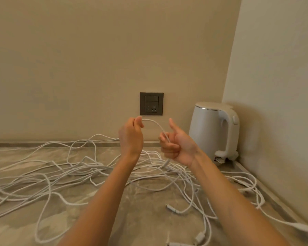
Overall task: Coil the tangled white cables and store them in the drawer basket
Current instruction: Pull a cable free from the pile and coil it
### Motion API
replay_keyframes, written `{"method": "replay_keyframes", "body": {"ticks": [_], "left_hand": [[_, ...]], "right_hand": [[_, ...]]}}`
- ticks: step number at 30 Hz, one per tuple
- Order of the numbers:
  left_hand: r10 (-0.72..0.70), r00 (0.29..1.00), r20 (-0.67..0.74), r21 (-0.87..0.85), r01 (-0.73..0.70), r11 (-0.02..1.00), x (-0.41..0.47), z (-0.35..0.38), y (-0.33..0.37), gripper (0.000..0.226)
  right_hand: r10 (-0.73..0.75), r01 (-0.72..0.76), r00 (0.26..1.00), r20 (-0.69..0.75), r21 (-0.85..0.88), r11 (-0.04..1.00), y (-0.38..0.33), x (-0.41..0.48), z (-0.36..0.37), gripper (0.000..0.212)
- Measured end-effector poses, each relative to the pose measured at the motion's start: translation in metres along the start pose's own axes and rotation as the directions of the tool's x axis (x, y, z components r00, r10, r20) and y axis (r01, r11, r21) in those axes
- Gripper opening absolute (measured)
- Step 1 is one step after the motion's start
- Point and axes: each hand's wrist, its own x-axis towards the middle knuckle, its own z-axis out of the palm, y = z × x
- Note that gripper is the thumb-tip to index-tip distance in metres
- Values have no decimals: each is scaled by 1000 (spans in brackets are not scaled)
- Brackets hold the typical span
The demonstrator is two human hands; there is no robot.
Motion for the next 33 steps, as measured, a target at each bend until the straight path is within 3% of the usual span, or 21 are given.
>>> {"method": "replay_keyframes", "body": {"ticks": [3,5,7,9,12,15,17,22,24,28,33], "left_hand": [[-38,999,2,4,38,999,8,2,-8,32],[-51,996,76,61,46,997,13,4,-16,34],[-71,962,265,120,40,992,16,5,-24,39],[-139,851,506,101,101,990,12,5,-25,42],[-228,643,731,113,215,970,-1,8,-21,42],[-272,456,848,172,250,953,-10,10,-15,42],[-257,382,888,180,226,957,-12,9,-11,41],[-242,266,933,218,120,969,-12,2,-4,40],[-235,273,933,228,58,972,-9,-2,-1,40],[-92,449,889,188,-176,966,3,-10,3,29],[46,629,776,155,-261,953,16,-20,5,22]], "right_hand": [[105,-114,980,171,45,992,14,10,10,68],[115,-145,953,279,91,985,16,15,16,69],[51,-192,886,461,264,945,12,20,16,70],[-49,-237,837,544,443,865,1,24,10,69],[-158,-123,873,461,523,843,-6,26,-3,72],[-191,83,968,164,508,858,-12,18,-11,76],[-221,215,974,-45,489,845,-15,13,-13,75],[-289,392,918,-273,499,773,-13,14,-16,63],[-301,411,903,-307,412,813,-13,14,-19,57],[-221,251,941,-258,90,964,-10,16,-19,65],[-192,65,921,-338,-352,934,-5,21,-15,73]]}}
